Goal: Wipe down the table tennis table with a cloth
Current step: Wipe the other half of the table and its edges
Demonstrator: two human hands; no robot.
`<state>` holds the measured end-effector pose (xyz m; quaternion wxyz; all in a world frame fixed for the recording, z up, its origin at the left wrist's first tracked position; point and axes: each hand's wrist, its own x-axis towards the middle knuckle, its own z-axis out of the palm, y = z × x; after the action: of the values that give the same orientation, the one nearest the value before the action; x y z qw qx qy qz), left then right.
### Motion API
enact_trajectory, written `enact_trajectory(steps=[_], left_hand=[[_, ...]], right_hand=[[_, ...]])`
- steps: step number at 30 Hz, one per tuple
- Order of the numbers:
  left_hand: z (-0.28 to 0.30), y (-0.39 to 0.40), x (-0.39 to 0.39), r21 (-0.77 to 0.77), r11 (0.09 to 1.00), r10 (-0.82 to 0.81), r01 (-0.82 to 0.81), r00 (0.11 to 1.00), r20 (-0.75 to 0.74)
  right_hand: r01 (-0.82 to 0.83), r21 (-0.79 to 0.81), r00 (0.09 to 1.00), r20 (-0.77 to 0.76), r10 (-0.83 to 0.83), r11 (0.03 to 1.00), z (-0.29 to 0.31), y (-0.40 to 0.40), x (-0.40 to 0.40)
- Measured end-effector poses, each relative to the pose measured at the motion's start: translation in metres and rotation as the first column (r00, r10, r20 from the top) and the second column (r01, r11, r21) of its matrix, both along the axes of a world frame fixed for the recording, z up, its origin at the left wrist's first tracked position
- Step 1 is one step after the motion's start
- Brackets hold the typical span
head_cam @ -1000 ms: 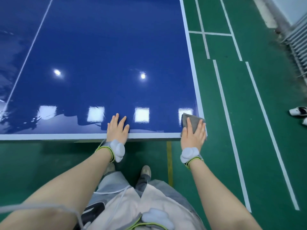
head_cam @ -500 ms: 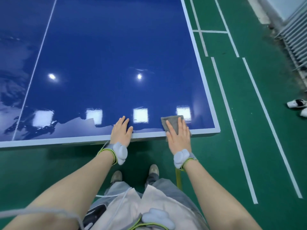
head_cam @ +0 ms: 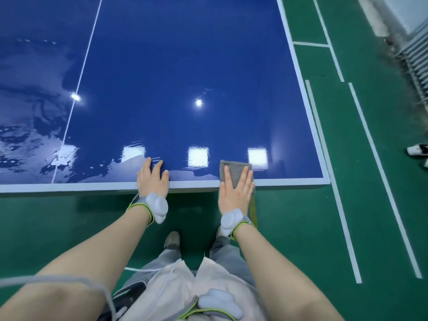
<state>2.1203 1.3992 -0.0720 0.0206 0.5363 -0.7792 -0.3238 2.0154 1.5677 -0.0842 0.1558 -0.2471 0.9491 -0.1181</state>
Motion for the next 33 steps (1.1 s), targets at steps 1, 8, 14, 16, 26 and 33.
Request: enact_trajectory(steps=[1,8,14,16,26,33], left_hand=[[-0.001,-0.001,0.002,0.008,1.000,-0.014,0.014,1.000,-0.004],[-0.002,-0.018,0.017,0.003,0.999,-0.047,0.047,0.999,0.020],[-0.006,-0.032,0.033,-0.026,0.999,-0.029,0.030,0.999,0.042],[-0.007,-0.038,0.040,-0.029,0.998,-0.046,0.048,0.997,0.056],[-0.010,-0.058,0.070,0.007,0.945,-0.327,0.327,0.943,0.062],[-0.007,-0.074,0.085,-0.036,0.980,-0.196,0.197,0.980,0.033]], right_hand=[[-0.027,-0.003,1.000,-0.006,0.027,1.000,-0.001,-0.003,0.003],[0.155,0.015,0.988,-0.008,-0.154,0.988,-0.002,0.019,-0.023],[0.177,0.009,0.983,0.046,-0.177,0.984,0.001,-0.017,0.005],[0.088,-0.028,0.996,0.020,-0.088,0.996,0.001,-0.030,0.026],[-0.072,-0.047,0.994,-0.080,0.068,0.996,-0.008,-0.050,0.055],[0.085,0.064,0.991,-0.106,-0.078,0.994,-0.006,-0.066,0.065]])
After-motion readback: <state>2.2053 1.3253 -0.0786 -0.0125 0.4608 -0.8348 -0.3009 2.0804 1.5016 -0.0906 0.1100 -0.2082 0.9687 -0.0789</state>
